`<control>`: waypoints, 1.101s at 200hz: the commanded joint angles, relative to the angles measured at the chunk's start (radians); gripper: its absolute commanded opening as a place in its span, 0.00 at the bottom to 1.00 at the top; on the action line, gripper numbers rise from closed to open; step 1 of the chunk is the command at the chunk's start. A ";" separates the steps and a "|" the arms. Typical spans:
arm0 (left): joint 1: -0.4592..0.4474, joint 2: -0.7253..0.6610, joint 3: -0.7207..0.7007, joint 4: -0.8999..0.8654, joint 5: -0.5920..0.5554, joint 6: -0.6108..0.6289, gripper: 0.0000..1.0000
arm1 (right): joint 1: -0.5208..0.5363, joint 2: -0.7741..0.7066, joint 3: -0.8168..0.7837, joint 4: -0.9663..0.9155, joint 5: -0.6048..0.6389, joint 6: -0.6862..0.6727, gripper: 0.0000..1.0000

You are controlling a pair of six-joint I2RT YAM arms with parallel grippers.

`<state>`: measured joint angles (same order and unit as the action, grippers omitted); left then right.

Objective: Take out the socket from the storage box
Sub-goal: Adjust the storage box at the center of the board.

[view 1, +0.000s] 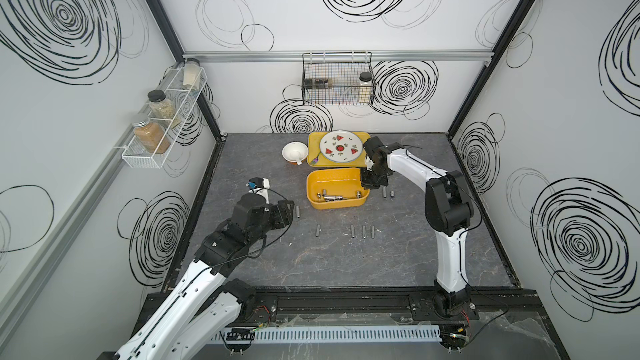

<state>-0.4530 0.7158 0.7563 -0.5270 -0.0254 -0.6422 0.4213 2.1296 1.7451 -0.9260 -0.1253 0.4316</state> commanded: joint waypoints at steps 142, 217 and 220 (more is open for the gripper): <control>0.005 -0.033 -0.015 0.046 0.025 0.019 0.70 | -0.029 0.035 0.187 -0.346 -0.109 -0.027 0.00; -0.011 -0.033 -0.013 0.040 0.014 0.019 0.70 | -0.029 0.053 0.218 -0.341 -0.122 -0.027 0.00; -0.014 -0.033 -0.014 0.040 0.011 0.019 0.70 | -0.029 0.054 0.219 -0.340 -0.123 -0.027 0.00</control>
<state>-0.4541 0.6899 0.7479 -0.5228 -0.0113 -0.6384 0.3946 2.1834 1.9236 -1.2285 -0.2195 0.4149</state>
